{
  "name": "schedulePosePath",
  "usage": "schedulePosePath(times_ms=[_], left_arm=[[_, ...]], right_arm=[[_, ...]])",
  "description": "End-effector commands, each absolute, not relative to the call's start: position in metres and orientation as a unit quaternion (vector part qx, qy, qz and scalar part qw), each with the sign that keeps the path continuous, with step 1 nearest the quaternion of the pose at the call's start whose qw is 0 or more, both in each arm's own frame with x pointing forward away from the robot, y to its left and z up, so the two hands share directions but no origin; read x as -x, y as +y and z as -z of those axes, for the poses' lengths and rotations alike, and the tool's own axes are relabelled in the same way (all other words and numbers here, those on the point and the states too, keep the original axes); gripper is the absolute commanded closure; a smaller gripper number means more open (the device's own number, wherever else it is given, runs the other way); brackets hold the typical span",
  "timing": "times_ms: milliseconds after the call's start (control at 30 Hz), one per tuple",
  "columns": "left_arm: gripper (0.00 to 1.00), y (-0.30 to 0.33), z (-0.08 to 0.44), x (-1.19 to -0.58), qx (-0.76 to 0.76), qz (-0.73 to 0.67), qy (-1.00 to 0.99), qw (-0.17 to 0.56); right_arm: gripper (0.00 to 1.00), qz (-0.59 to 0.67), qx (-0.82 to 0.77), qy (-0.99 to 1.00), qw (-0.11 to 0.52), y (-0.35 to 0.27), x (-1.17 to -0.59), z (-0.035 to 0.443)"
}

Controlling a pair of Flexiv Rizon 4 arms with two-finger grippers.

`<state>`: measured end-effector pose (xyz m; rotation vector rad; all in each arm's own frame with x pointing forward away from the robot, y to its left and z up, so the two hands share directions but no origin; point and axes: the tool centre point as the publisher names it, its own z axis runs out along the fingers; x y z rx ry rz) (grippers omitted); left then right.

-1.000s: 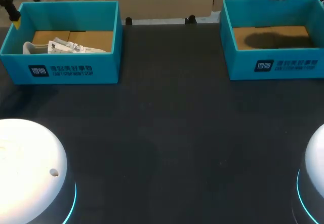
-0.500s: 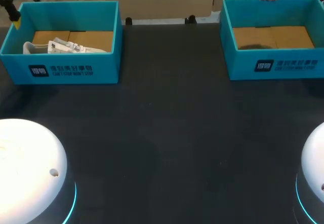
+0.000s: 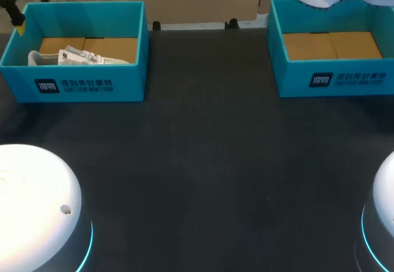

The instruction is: Take the shoe out of the shoebox, open the shoe tongue, remove and reinsert the insole, then place the shoe into the shoebox

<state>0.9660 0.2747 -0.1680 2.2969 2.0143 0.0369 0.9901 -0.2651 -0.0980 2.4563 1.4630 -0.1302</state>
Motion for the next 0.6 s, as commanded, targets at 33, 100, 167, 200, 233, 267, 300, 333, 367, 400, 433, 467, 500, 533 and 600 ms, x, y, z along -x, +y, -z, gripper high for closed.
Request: schedulePosePath(times_ms=[33, 100, 167, 200, 233, 267, 300, 333, 367, 400, 433, 467, 500, 533, 600], left_arm=[[0.0, 0.275, 0.168, -0.966, -0.751, -0.013, 0.658, 0.042], [0.0, 0.275, 0.168, -0.966, -0.751, -0.013, 0.658, 0.042], [0.0, 0.275, 0.168, -0.966, -0.751, -0.013, 0.658, 0.042], [0.0, 0.275, 0.168, -0.966, -0.751, -0.013, 0.658, 0.042], [0.0, 0.275, 0.168, -0.966, -0.751, -0.013, 0.658, 0.042], [0.0, 0.275, 0.168, -0.966, -0.751, -0.013, 0.658, 0.042], [0.0, 0.275, 0.168, -0.966, -0.751, -0.013, 0.658, 0.042], [0.0, 0.275, 0.168, -0.966, -0.751, -0.013, 0.658, 0.042], [0.0, 0.275, 0.168, -0.966, -0.751, -0.013, 0.658, 0.042], [0.0, 0.275, 0.168, -0.966, -0.751, -0.013, 0.658, 0.042], [0.0, 0.275, 0.168, -0.966, -0.751, -0.013, 0.658, 0.042], [0.0, 0.275, 0.168, -0.966, -0.751, -0.013, 0.658, 0.042], [0.0, 0.275, 0.168, -0.966, -0.751, -0.013, 0.658, 0.042], [0.0, 0.275, 0.168, -0.966, -0.751, -0.013, 0.658, 0.042], [0.0, 0.275, 0.168, -0.966, -0.751, -0.013, 0.658, 0.042]], right_arm=[[1.0, 0.022, -0.838, 0.518, 0.167, -0.231, -0.947, 0.113], [1.0, 0.011, -0.834, 0.529, 0.157, -0.216, -0.928, 0.119], [1.0, 0.017, -0.832, 0.532, 0.158, -0.2, -0.91, 0.125], [1.0, 0.013, -0.83, 0.535, 0.155, -0.193, -0.901, 0.127], [1.0, 0.014, -0.829, 0.537, 0.154, -0.185, -0.894, 0.13], [1.0, 0.018, -0.828, 0.539, 0.155, -0.177, -0.887, 0.134], [1.0, 0.019, -0.826, 0.542, 0.154, -0.169, -0.881, 0.137], [1.0, 0.021, -0.82, 0.551, 0.154, -0.161, -0.875, 0.142], [1.0, 0.021, -0.819, 0.552, 0.155, -0.153, -0.87, 0.147], [1.0, 0.012, -0.815, 0.559, 0.149, -0.147, -0.864, 0.152], [1.0, -0.004, -0.809, 0.569, 0.15, -0.142, -0.859, 0.158], [1.0, -0.01, -0.805, 0.574, 0.15, -0.138, -0.855, 0.165], [1.0, -0.01, -0.805, 0.574, 0.15, -0.138, -0.855, 0.165], [1.0, -0.01, -0.805, 0.574, 0.15, -0.138, -0.855, 0.165], [1.0, -0.01, -0.805, 0.574, 0.15, -0.138, -0.855, 0.165]])
